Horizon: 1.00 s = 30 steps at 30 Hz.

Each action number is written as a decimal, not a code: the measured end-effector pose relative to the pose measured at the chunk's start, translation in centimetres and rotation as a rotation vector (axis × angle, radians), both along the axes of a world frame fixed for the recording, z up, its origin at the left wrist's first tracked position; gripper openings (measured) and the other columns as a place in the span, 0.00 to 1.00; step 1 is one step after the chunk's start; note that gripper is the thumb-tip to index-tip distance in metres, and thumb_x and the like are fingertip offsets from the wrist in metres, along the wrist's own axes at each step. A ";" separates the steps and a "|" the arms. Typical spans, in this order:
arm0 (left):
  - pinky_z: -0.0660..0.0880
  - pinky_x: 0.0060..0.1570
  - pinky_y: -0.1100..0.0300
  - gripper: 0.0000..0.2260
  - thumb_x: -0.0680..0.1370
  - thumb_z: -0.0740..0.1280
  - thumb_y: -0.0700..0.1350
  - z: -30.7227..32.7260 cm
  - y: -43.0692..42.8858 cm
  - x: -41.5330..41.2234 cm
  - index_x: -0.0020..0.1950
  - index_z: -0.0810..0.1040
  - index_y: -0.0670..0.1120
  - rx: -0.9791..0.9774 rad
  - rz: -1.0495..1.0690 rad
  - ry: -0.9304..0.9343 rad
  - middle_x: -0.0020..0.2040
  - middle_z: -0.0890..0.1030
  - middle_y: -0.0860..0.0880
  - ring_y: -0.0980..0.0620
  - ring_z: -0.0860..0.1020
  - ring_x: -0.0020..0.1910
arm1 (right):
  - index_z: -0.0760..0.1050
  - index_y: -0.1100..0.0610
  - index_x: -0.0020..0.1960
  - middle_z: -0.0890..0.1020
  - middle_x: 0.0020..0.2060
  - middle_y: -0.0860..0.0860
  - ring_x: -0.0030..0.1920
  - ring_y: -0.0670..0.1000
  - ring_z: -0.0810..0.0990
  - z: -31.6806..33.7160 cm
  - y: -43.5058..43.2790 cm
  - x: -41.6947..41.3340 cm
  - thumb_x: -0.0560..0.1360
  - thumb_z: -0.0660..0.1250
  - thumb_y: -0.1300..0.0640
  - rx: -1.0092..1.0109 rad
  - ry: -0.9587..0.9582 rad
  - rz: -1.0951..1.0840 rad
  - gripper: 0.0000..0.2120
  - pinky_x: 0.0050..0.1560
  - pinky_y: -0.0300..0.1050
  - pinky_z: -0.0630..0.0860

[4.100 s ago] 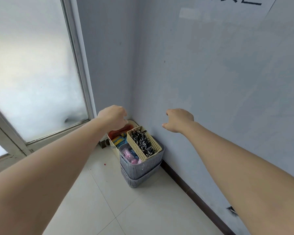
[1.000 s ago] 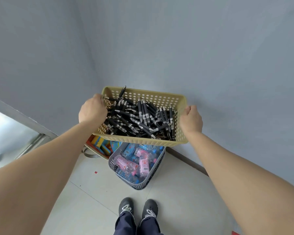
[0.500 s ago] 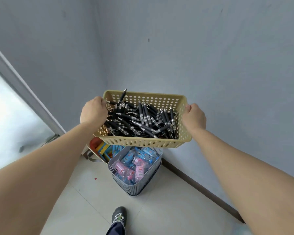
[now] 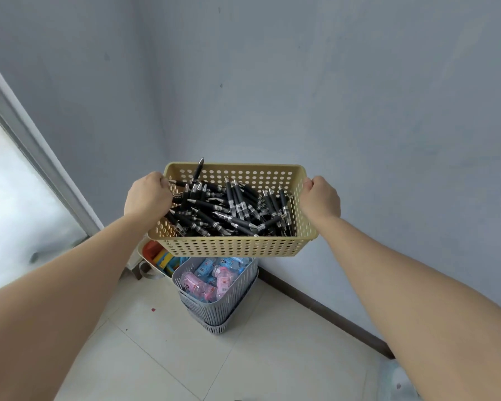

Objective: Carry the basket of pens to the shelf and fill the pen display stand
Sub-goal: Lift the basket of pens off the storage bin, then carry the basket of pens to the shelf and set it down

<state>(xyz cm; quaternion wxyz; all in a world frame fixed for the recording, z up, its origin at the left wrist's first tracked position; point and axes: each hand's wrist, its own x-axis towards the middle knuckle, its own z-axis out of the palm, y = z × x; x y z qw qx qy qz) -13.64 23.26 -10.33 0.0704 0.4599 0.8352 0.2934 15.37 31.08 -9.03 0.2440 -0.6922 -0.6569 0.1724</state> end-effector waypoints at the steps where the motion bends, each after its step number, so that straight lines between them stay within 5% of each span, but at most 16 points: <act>1: 0.68 0.43 0.53 0.13 0.82 0.53 0.43 0.1 -0.5 0.8 0.49 0.74 0.38 0.008 -0.021 -0.001 0.46 0.76 0.43 0.42 0.73 0.45 | 0.66 0.59 0.47 0.73 0.40 0.54 0.42 0.56 0.72 0.2 -1.1 1.0 0.83 0.49 0.52 0.005 0.006 -0.023 0.14 0.39 0.46 0.65; 15: 0.71 0.44 0.50 0.13 0.81 0.54 0.43 1.3 -7.5 19.0 0.50 0.75 0.38 -0.016 -0.431 0.010 0.49 0.78 0.37 0.39 0.74 0.45 | 0.67 0.59 0.48 0.73 0.40 0.53 0.41 0.55 0.72 1.2 -20.3 19.9 0.83 0.49 0.52 0.023 -0.013 -0.421 0.14 0.39 0.46 0.65; 30: 0.70 0.41 0.52 0.13 0.82 0.53 0.42 0.7 -17.1 48.2 0.47 0.74 0.37 0.003 -0.841 0.015 0.45 0.77 0.39 0.40 0.74 0.44 | 0.71 0.63 0.53 0.76 0.42 0.55 0.45 0.59 0.77 1.8 -41.0 44.4 0.83 0.49 0.53 0.013 -0.092 -0.830 0.17 0.40 0.46 0.66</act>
